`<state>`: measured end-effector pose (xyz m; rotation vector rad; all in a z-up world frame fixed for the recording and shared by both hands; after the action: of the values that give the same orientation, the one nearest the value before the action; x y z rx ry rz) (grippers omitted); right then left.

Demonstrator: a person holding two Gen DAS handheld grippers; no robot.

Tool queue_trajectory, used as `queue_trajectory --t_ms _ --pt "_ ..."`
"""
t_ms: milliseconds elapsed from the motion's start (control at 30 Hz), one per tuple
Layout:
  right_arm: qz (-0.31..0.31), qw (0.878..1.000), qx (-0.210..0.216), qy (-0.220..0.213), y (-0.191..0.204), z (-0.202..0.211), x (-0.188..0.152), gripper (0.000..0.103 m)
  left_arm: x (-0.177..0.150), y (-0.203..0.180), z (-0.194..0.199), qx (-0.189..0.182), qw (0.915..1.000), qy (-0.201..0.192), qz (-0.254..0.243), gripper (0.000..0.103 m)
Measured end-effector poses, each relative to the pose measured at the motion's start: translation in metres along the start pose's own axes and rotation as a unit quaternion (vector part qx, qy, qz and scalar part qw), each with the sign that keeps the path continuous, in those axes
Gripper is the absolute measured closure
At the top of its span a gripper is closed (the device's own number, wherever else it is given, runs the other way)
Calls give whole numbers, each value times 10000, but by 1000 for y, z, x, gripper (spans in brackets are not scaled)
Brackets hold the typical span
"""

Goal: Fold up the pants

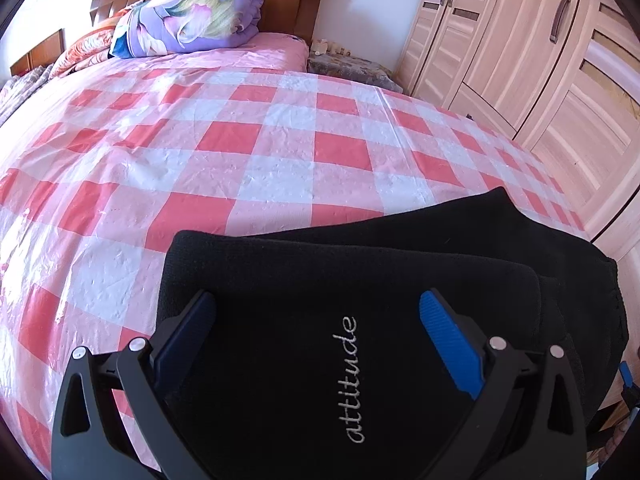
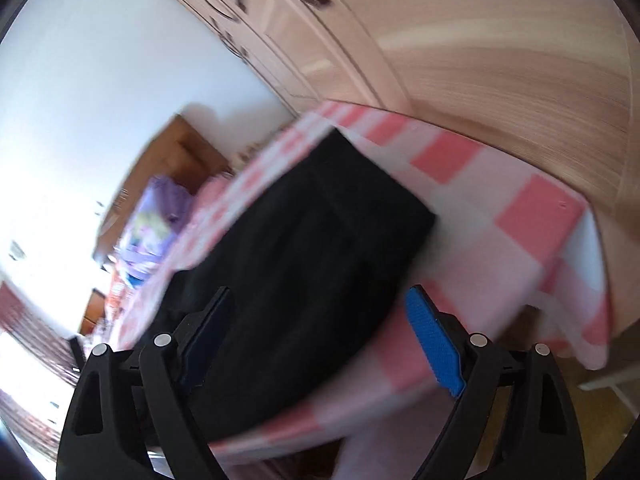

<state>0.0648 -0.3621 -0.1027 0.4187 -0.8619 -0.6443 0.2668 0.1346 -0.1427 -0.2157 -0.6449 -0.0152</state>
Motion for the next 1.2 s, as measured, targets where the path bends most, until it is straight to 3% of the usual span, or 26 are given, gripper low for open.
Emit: queue_trajectory --t_ms 133,400,467,500,567,633,733,767,800,833,867,900,967,1033,1100,1200 --pt "-25 9989 -28 468 -10 -28 -1 16 -1 -1 -2 134 9999 41 -82 2" --pt "-31 9988 190 450 0 -43 9 11 1 -2 4 353 9994 -6 -19 2" --pt "180 9974 228 657 5 -41 4 11 8 -19 22 150 9996 -230 100 2" --pt "249 9963 247 779 7 -40 2 12 12 -42 31 -159 9994 -298 -19 2" --pt "237 9953 251 905 10 -42 1 12 11 -88 39 -331 9970 -284 -632 2" --pt "234 9952 191 927 11 -46 3 11 0 -141 37 -496 9880 -175 -1454 2" --pt "95 9964 70 841 12 -55 10 11 -34 -205 19 -832 9676 188 -2375 2" --pt "17 9968 93 794 11 -55 12 13 -47 -216 9 -850 9622 364 -2563 2" --pt "-88 9973 101 724 9 -54 13 22 -59 -222 -2 -824 9580 552 -2692 2" --pt "-132 9976 76 681 7 -53 13 31 -67 -223 -12 -527 9552 524 -2865 2" --pt "-243 9979 72 597 2 -51 13 54 -71 -224 -16 -221 9488 336 -3132 1" --pt "-382 9980 83 502 -7 -50 13 60 -73 -226 -16 -108 9449 250 -3264 1" --pt "-622 9963 486 327 -13 -48 13 66 -73 -225 -14 -113 9452 404 -3237 1" --pt "-561 9966 589 117 -14 -44 12 70 -67 -227 -8 -163 9478 560 -3135 2" --pt "-318 9973 618 -236 -6 -37 13 73 -56 -241 7 -538 9525 609 -2933 2" --pt "196 9967 416 -662 8 -27 15 76 -33 -284 32 -1062 9504 540 -2872 2"
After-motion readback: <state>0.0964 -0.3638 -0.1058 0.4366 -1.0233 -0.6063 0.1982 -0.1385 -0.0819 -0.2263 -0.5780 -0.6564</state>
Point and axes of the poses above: each gripper's, at about its wrist camera, not at the fingertips, and z roughly against the way its jaws point, y to its left, x to its top, the point moved 10 cm from there along -z, roughly the way its jaws point
